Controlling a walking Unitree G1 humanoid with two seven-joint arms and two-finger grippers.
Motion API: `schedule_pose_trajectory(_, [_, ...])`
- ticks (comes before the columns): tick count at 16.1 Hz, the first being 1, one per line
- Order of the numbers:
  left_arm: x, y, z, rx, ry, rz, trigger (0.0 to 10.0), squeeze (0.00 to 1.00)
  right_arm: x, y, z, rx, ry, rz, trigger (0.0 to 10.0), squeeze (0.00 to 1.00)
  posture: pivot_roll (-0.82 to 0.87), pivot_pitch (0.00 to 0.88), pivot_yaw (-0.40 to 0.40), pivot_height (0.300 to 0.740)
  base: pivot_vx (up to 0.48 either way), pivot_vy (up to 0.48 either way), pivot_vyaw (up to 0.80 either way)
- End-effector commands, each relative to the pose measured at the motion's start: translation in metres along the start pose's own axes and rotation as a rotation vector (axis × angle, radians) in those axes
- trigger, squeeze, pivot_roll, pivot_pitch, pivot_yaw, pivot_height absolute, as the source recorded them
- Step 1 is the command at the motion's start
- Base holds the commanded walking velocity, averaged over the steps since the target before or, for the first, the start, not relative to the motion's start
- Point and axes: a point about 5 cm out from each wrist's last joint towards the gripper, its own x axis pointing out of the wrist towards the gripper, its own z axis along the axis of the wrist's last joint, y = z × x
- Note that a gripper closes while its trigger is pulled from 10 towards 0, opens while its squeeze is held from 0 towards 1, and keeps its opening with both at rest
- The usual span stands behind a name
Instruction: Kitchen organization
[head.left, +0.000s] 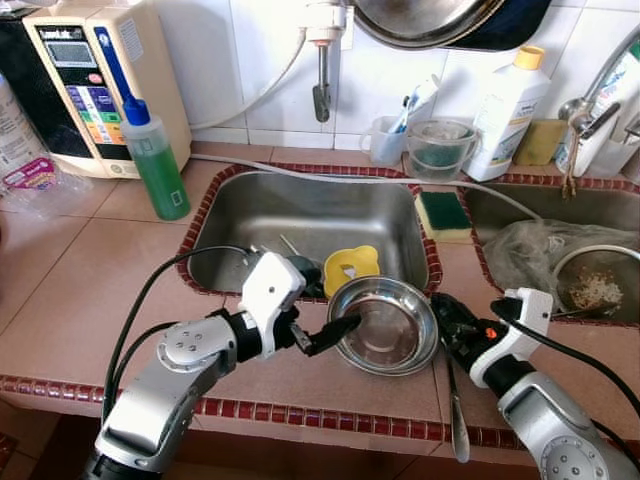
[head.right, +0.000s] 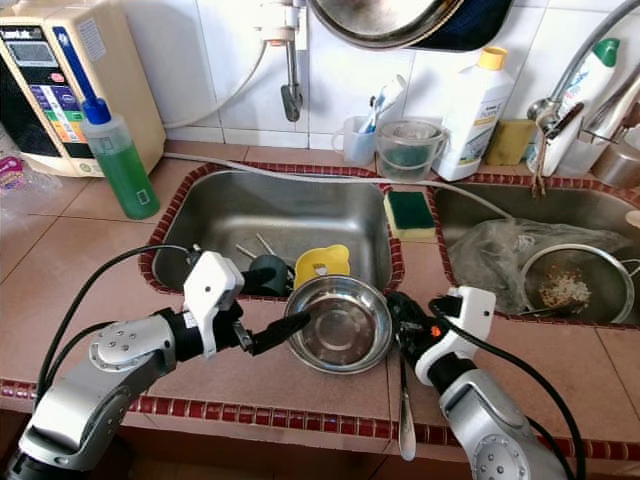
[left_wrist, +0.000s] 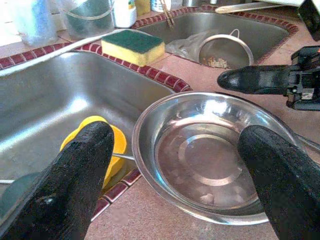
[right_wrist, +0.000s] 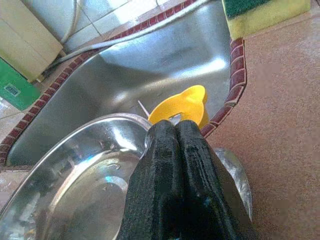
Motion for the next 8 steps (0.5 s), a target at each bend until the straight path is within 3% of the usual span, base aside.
schedule_pose_trajectory(1, [-0.0023, -0.0006, 0.0044, 0.016, -0.01, -0.001, 10.0, 0.0, -0.0022, -0.0043, 0.0016, 0.007, -0.014, -0.011, 1.3, 0.0, -0.16, 0.055, 0.026, 0.74, 0.0, 0.0, 0.0])
schedule_pose_trajectory(3, [-0.0025, -0.0005, 0.0042, 0.015, -0.01, -0.002, 10.0, 0.0, -0.0011, -0.0037, 0.0026, 0.016, -0.031, -0.005, 0.7, 0.0, -0.16, 0.053, 0.026, 0.74, 0.0, 0.0, 0.0])
schedule_pose_trajectory(4, [-0.0022, -0.0009, 0.0044, 0.017, -0.009, -0.005, 10.0, 0.0, -0.0002, -0.0025, 0.0043, 0.019, -0.042, 0.0, 1.6, 0.0, -0.16, 0.05, 0.029, 0.74, 0.0, 0.0, 0.0])
schedule_pose_trajectory(5, [-0.002, -0.0009, 0.0046, 0.017, -0.009, -0.006, 10.0, 0.0, 0.0002, -0.002, 0.0043, 0.019, -0.042, 0.004, 3.6, 0.0, -0.16, 0.05, 0.029, 0.74, 0.0, 0.0, 0.0])
schedule_pose_trajectory(6, [-0.0019, -0.0008, 0.0046, 0.018, -0.009, -0.006, 10.0, 0.0, 0.0003, -0.0007, 0.0043, 0.029, -0.046, 0.023, 10.0, 0.0, -0.16, 0.049, 0.03, 0.74, 0.0, 0.0, 0.0])
schedule_pose_trajectory(7, [-0.0018, -0.0006, 0.0045, 0.019, -0.008, -0.006, 10.0, 0.0, 0.0, 0.0001, 0.0045, 0.043, -0.053, 0.045, 10.0, 1.0, -0.15, 0.047, 0.03, 0.74, 0.0, 0.0, 0.0])
schedule_pose_trajectory(8, [-0.0018, -0.0008, 0.0047, 0.019, -0.009, -0.006, 10.0, 0.0, -0.0006, -0.0007, 0.0055, 0.053, -0.059, 0.051, 10.0, 1.0, -0.15, 0.047, 0.03, 0.74, 0.0, 0.0, 0.0])
